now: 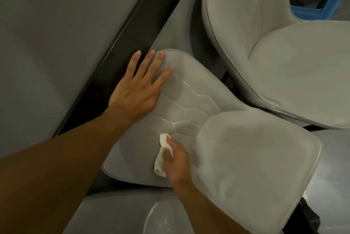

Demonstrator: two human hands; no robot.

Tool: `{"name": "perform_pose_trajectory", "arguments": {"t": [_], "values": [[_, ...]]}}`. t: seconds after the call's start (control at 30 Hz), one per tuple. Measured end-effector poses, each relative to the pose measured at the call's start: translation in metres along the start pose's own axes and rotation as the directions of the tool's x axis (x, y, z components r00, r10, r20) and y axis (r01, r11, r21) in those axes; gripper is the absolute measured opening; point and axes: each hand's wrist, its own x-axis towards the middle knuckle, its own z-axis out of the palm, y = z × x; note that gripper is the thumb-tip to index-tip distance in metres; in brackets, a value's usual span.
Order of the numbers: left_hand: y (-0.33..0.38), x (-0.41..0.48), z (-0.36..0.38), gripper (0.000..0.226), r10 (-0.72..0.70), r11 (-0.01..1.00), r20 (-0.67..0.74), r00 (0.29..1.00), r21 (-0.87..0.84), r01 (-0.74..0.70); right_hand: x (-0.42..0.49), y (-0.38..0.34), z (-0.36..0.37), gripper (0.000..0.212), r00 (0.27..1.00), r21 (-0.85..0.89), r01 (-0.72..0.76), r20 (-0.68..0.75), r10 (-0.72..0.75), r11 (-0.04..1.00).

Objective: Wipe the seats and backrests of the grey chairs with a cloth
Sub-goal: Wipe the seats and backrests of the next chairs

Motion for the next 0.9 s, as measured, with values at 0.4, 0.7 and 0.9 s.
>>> {"name": "perform_pose_trajectory", "arguments": {"t": [0.4, 0.7, 0.9], "values": [[0.003, 0.002, 0.001, 0.064, 0.013, 1.000, 0.033, 0.999, 0.002, -0.013, 0.051, -0.068, 0.000, 0.033, 0.963, 0.269, 0.122, -0.265, -0.049, 0.955], [0.004, 0.003, -0.001, 0.063, -0.008, 1.000, 0.025, 1.000, 0.006, 0.008, 0.022, -0.030, -0.017, 0.033, 0.995, 0.130, 0.035, -0.096, -0.022, 0.991], [0.004, 0.004, 0.000, 0.066, 0.002, 0.999, 0.037, 0.999, 0.034, -0.003, 0.037, -0.086, -0.002, 0.033, 0.934, 0.280, 0.178, -0.351, -0.072, 0.943]]}}
